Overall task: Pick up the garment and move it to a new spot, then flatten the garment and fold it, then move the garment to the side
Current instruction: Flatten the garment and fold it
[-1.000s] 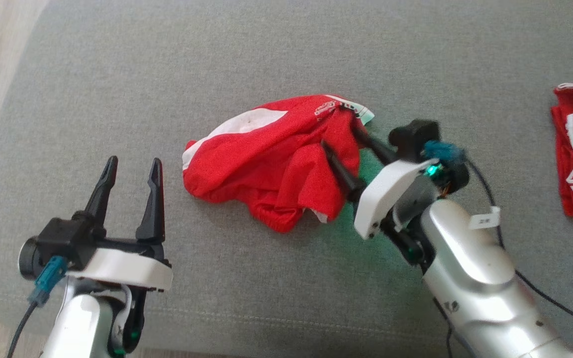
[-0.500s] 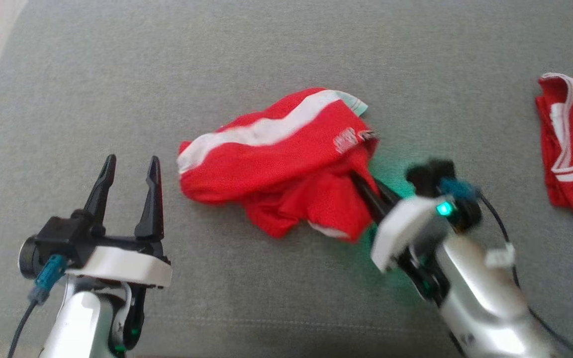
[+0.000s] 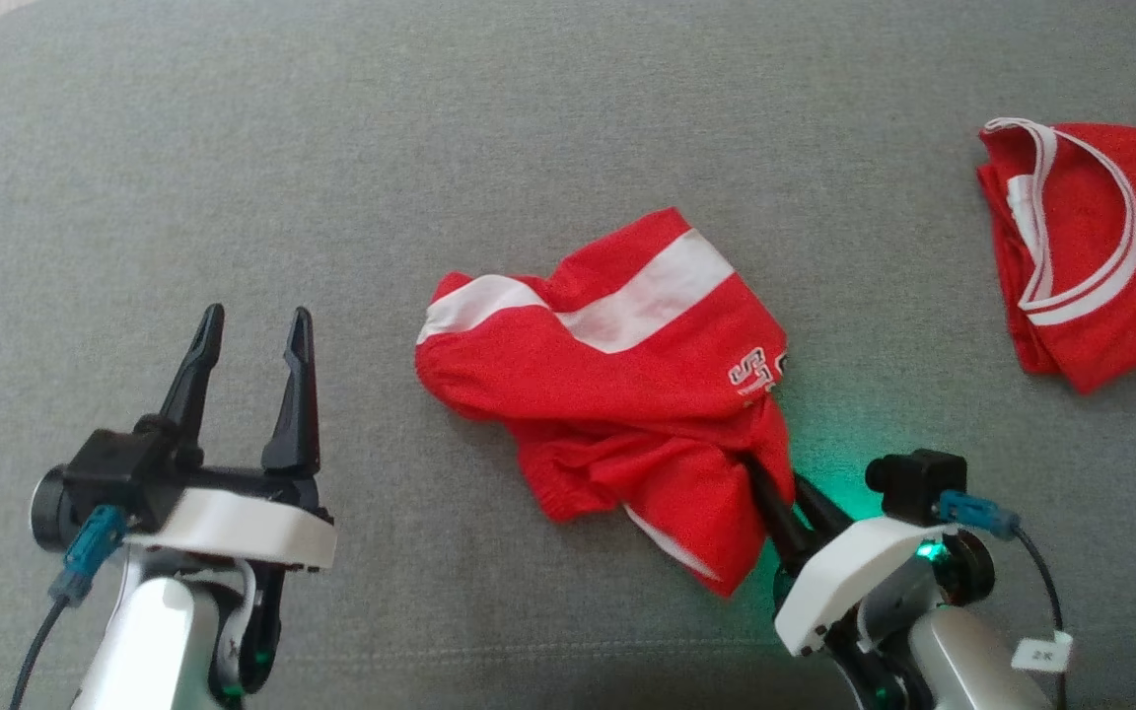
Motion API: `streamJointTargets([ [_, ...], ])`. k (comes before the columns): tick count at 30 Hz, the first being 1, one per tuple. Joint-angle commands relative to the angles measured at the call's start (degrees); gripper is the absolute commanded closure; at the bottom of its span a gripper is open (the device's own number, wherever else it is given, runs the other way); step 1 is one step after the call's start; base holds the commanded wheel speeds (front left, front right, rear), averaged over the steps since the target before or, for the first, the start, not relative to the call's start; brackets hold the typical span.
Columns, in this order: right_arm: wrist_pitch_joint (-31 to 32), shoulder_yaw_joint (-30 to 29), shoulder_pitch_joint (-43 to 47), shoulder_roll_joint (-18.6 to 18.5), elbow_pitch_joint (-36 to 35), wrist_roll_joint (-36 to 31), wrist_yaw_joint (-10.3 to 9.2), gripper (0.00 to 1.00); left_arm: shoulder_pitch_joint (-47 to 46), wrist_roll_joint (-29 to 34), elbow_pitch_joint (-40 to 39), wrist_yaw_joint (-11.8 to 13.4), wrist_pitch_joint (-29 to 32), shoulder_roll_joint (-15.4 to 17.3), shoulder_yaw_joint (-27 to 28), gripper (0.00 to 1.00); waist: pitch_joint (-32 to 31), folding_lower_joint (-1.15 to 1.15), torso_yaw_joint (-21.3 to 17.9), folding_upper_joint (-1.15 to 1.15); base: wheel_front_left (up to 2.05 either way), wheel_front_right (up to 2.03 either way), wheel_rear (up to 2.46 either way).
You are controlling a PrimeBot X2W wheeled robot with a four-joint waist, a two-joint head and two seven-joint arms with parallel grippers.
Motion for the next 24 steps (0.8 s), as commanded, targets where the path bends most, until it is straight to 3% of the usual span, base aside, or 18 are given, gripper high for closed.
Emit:
streamJointTargets([
  [1, -1.00, 1.13, -0.29, 0.51, -2.80, -0.58, -0.05, 0.00, -1.51, 0.03, -1.98, 0.37, 0.13, 1.42, 2.01, 0.00, -0.23, 0.00, -0.35, 0.00, 0.00, 0.00, 0.00],
  [12, -8.29, -4.85, 1.00, 0.22, -16.41, -7.71, -0.05, 0.00, 0.70, -0.10, -2.24, 1.35, 0.97, 2.41, 2.14, 0.00, -3.69, 0.00, -1.89, 0.00, 0.00, 0.00, 0.00],
  [19, -8.09, -12.20, 2.30, -0.59, -22.26, -12.88, -0.05, 0.00, 3.39, 0.24, -3.29, 2.52, 2.04, 2.98, 1.97, 0.00, -6.72, 0.00, -2.81, 0.00, 0.00, 0.00, 0.00],
  [24, -6.65, -14.18, 4.14, -0.58, -24.02, -13.87, -0.05, 0.00, 5.24, 0.27, -3.91, 2.84, 2.74, 3.47, 1.66, 0.00, -8.23, 0.00, -2.90, 0.00, 0.00, 0.00, 0.00],
])
